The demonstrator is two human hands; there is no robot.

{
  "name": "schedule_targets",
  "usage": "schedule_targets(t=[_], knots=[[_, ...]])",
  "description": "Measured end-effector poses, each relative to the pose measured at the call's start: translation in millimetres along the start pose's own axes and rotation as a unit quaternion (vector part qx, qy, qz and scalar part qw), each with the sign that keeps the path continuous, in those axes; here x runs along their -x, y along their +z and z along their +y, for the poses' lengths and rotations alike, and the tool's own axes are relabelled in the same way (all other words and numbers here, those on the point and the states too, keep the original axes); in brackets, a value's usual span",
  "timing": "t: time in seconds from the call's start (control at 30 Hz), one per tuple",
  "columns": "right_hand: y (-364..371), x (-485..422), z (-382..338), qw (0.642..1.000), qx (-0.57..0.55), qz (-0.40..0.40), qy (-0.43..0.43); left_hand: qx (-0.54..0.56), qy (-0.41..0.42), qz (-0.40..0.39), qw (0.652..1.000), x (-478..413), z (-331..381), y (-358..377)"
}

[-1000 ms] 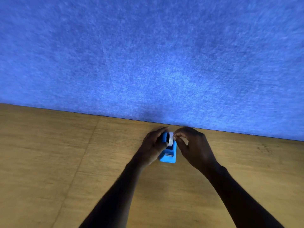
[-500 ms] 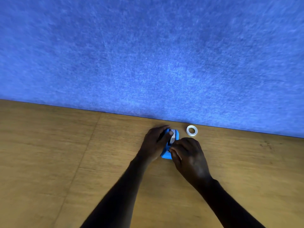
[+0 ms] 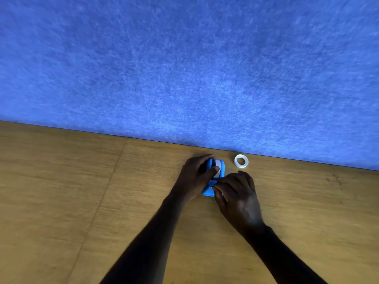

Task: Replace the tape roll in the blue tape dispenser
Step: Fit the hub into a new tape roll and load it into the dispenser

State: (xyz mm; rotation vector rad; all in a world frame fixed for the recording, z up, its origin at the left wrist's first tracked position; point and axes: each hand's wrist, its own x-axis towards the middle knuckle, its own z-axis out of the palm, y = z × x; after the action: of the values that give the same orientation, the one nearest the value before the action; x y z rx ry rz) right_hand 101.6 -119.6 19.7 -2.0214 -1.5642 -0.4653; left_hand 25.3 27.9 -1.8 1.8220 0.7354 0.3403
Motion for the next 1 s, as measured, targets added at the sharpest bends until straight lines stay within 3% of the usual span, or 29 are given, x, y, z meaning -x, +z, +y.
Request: schedule_targets(t=[0.67,1.0], knots=[[-2.6,-4.6,-1.6,0.998,0.022,0.058,0.023,0.021,0.022,-0.005,1.0,-0.1,1.7,-1.6],[6.7,5.9,-6.2,0.998,0.027,0.051,-0.004,0.0,0.04,0.007,0.999,-1.1,-1.7,1.7]])
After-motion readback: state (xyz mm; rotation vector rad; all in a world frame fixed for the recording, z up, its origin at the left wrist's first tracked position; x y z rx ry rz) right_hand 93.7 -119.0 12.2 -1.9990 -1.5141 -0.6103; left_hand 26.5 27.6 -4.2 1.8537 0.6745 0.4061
